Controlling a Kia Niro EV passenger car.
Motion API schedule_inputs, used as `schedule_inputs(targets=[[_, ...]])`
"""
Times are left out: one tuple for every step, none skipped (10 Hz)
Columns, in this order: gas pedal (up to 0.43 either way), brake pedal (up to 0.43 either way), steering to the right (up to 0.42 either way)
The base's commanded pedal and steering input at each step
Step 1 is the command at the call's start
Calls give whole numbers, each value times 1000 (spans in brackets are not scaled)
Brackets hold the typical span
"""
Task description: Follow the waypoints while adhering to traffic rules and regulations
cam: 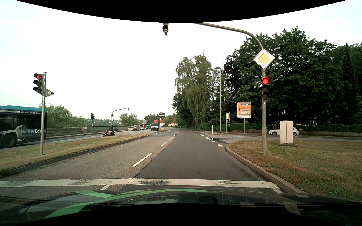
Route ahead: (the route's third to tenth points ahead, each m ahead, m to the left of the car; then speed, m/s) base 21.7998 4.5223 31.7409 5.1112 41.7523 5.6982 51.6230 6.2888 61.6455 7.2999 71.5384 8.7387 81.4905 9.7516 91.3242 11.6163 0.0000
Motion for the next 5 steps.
schedule_inputs(targets=[[0, 213, -14], [0, 213, -15], [0, 213, -14], [0, 213, -14], [0, 213, -14]])
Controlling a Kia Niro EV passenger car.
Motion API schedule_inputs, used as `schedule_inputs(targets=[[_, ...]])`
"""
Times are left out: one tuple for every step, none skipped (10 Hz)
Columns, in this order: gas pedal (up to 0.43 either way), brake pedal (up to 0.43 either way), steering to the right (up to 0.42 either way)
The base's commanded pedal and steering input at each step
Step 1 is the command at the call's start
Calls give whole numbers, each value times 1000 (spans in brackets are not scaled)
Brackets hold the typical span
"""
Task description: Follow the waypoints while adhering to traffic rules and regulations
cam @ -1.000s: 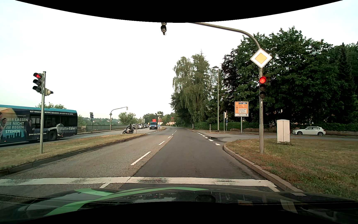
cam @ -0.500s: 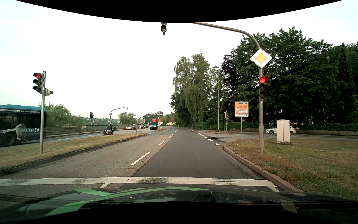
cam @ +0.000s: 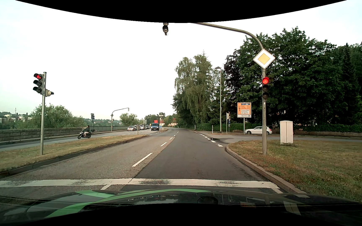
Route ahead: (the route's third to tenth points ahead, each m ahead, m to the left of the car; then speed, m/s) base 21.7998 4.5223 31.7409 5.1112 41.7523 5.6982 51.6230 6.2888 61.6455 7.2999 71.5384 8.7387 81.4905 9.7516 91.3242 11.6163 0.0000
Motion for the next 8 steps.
schedule_inputs(targets=[[0, 213, -14], [0, 213, -15], [0, 213, -14], [0, 213, -14], [0, 213, -15], [0, 213, -14], [0, 213, -14], [0, 213, -14]])
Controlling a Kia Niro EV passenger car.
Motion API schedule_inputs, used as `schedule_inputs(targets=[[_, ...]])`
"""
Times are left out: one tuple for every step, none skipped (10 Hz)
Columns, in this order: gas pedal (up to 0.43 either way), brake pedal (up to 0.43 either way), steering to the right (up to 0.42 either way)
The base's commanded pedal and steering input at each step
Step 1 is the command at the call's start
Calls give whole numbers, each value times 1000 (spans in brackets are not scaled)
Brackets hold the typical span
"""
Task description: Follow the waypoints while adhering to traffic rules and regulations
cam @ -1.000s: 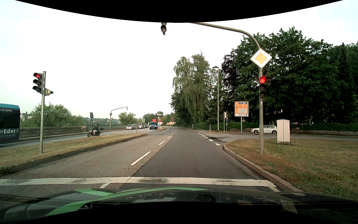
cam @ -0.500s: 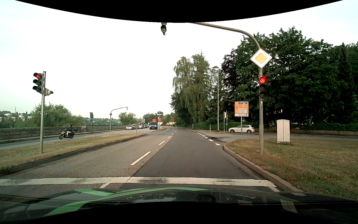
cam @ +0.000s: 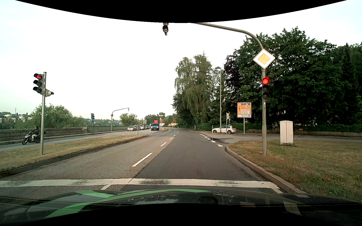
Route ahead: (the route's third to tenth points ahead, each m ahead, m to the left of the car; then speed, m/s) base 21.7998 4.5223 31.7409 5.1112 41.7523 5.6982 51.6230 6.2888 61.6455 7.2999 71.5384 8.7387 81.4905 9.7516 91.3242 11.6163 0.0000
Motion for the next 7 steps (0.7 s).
schedule_inputs(targets=[[0, 213, -15], [0, 213, -15], [0, 213, -14], [0, 213, -15], [0, 213, -14], [0, 213, -14], [0, 213, -14]])
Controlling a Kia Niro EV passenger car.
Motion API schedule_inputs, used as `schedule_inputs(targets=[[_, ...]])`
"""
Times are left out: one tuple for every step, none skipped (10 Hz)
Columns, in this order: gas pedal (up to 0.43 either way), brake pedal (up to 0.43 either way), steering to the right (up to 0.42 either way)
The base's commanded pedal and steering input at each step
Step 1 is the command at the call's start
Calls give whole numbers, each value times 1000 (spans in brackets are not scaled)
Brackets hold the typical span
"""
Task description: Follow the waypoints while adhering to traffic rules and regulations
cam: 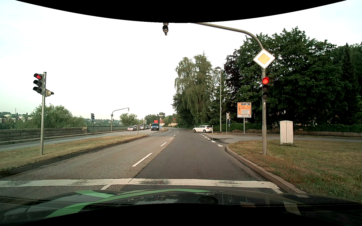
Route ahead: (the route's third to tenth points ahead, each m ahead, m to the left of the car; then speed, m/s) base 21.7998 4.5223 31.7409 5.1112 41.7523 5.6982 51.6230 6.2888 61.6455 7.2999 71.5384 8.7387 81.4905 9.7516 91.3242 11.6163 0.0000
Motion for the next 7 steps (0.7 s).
schedule_inputs(targets=[[0, 213, -14], [0, 213, -14], [0, 213, -15], [0, 213, -15], [0, 213, -14], [0, 213, -14], [0, 213, -14]])
